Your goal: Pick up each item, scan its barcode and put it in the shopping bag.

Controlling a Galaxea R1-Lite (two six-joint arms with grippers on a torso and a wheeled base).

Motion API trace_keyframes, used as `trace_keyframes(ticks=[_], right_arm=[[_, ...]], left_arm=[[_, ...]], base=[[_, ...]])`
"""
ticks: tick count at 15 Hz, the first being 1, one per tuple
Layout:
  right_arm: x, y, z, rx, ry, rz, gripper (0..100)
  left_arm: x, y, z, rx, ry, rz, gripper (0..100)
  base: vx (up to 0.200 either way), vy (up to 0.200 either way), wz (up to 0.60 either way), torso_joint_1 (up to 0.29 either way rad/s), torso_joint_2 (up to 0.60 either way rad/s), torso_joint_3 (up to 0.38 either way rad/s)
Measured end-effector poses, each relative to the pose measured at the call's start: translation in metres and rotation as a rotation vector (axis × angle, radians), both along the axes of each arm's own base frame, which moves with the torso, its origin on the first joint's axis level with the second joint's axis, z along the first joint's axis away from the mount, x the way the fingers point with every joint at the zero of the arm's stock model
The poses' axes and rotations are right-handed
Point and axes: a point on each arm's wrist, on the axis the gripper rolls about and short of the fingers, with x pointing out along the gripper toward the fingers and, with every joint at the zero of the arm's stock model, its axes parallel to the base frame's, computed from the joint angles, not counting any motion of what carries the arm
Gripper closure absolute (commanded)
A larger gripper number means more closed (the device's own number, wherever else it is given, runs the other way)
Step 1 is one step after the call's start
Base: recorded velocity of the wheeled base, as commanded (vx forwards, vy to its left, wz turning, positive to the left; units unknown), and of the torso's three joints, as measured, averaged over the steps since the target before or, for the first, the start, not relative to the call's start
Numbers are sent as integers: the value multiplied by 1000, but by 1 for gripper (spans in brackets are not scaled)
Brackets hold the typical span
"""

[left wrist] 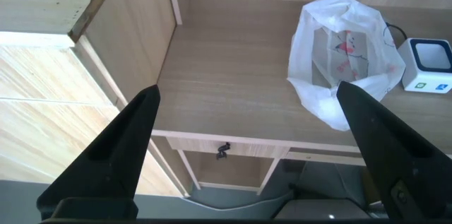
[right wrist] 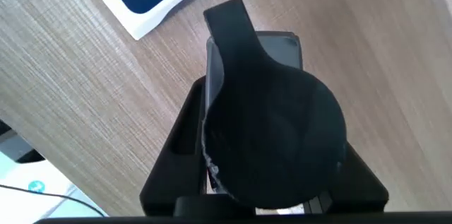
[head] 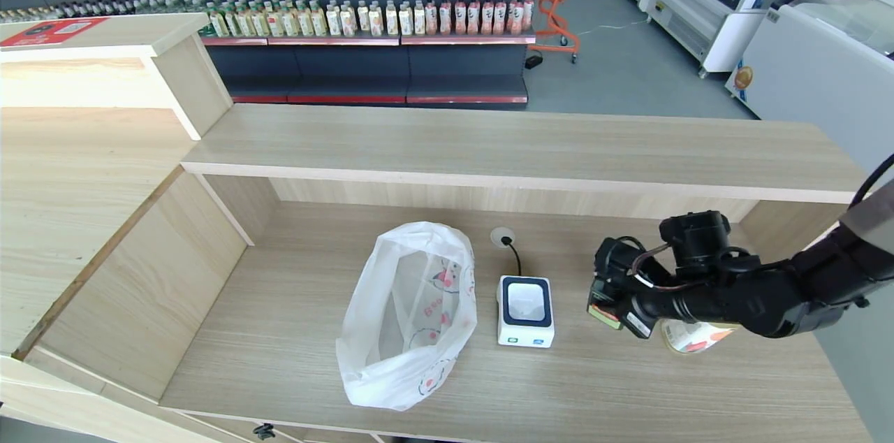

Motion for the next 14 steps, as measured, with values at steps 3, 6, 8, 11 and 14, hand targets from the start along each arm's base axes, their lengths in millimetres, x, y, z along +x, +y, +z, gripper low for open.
trace_keyframes(ticks=[3, 6, 8, 11, 14], right_arm=[[-49, -13, 32, -12, -108, 12, 100], [-77, -26, 66, -191, -410, 250, 100], [-89, -28, 74, -278, -607, 598, 100], [-102, -29, 65, -508, -847, 1039, 100], [-107, -24, 47, -671, -1168, 1387, 100]], left_arm=[[0, 0, 0, 0, 0, 0, 0], [0, 0, 0, 0, 0, 0, 0], [0, 0, 0, 0, 0, 0, 0], [0, 0, 0, 0, 0, 0, 0], [0, 0, 0, 0, 0, 0, 0]], base=[[0, 0, 0, 0, 0, 0], [0, 0, 0, 0, 0, 0], [0, 0, 0, 0, 0, 0], [0, 0, 0, 0, 0, 0], [0, 0, 0, 0, 0, 0]])
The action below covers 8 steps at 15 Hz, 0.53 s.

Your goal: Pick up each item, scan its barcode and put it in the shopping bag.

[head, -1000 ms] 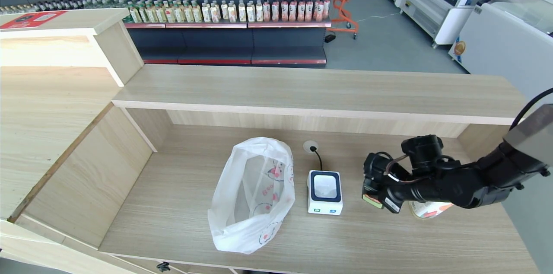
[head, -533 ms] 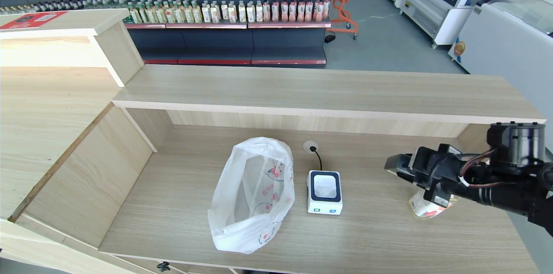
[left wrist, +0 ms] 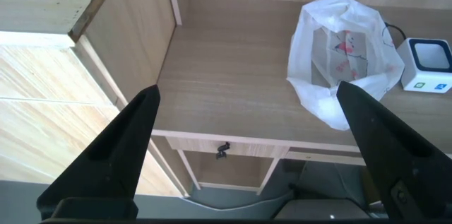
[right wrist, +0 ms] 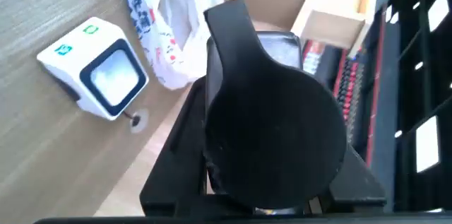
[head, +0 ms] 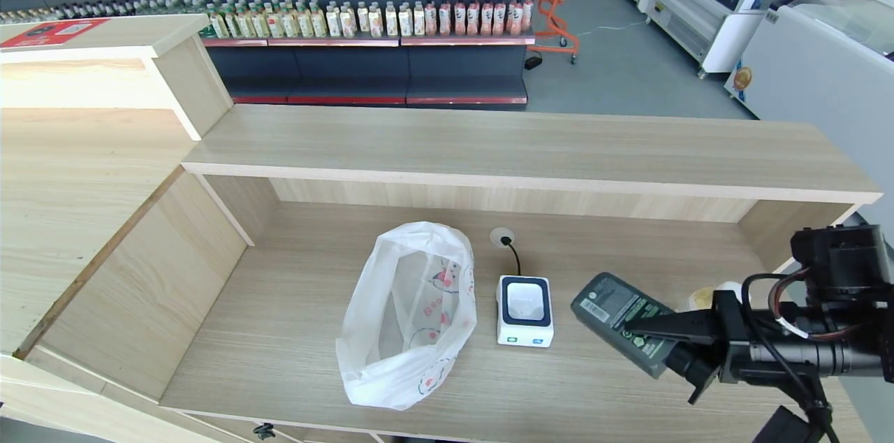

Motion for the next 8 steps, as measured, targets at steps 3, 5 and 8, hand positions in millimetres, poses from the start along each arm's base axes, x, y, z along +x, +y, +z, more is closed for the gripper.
trace_keyframes(ticks=[3, 5, 8], right_arm=[[-5, 35, -22, 84, 9, 338, 100], [-7, 51, -30, 128, 46, 452, 100], [-8, 74, -36, 145, 74, 558, 100]], left_arm=[[0, 0, 0, 0, 0, 0, 0], [0, 0, 0, 0, 0, 0, 0], [0, 0, 0, 0, 0, 0, 0]], base=[[0, 0, 0, 0, 0, 0], [0, 0, 0, 0, 0, 0], [0, 0, 0, 0, 0, 0]])
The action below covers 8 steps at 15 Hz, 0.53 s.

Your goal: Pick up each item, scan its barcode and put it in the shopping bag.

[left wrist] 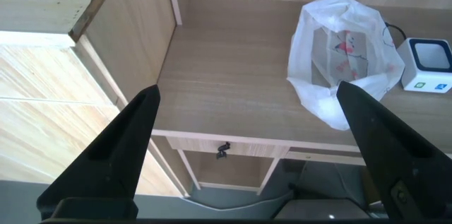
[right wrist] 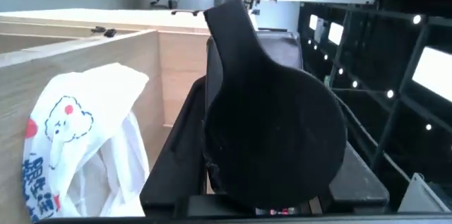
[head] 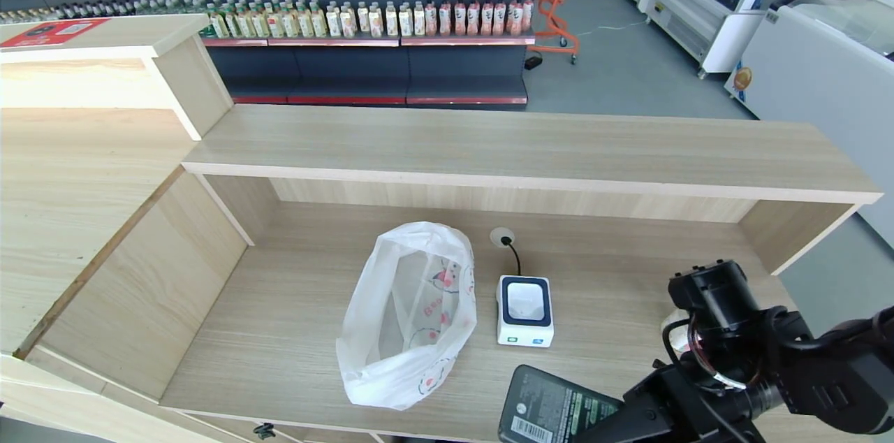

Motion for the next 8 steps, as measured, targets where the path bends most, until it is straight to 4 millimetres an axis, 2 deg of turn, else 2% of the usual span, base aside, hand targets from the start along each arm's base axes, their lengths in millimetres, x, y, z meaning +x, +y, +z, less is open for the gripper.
trace_keyframes(ticks=[4, 8], right_arm=[[21, 18, 12, 33, -72, 33, 100], [30, 24, 17, 46, -103, 35, 100]], left_arm=[[0, 0, 0, 0, 0, 0, 0], [0, 0, 0, 0, 0, 0, 0]], base=[[0, 0, 0, 0, 0, 0], [0, 0, 0, 0, 0, 0]])
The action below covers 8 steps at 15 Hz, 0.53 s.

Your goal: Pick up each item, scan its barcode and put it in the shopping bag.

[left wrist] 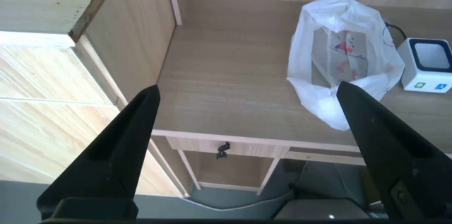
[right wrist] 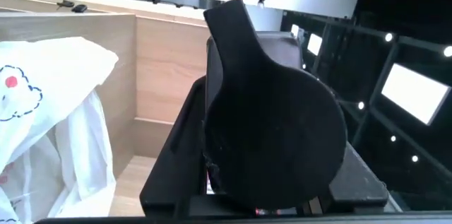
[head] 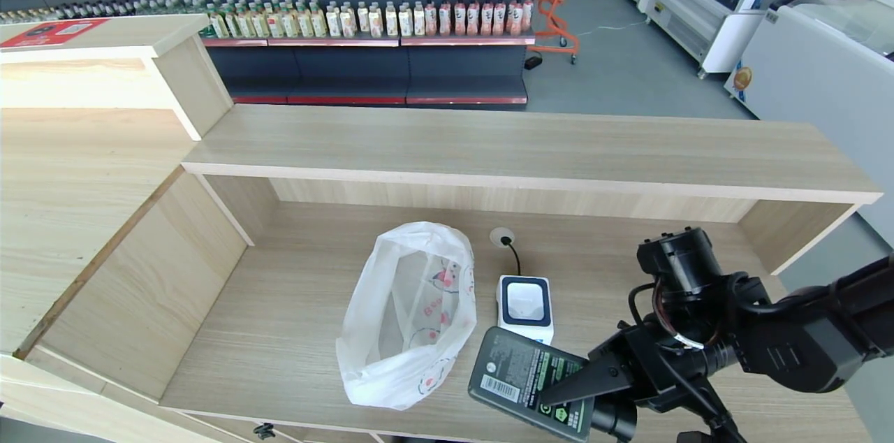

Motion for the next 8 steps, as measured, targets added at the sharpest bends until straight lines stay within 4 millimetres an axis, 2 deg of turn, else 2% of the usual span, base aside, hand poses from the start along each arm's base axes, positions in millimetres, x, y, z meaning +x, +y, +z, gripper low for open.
trace_keyframes(ticks=[8], right_arm=[[21, 19, 7, 26, -52, 29, 100]], left_arm=[[0, 0, 0, 0, 0, 0, 0]], base=[[0, 0, 0, 0, 0, 0]])
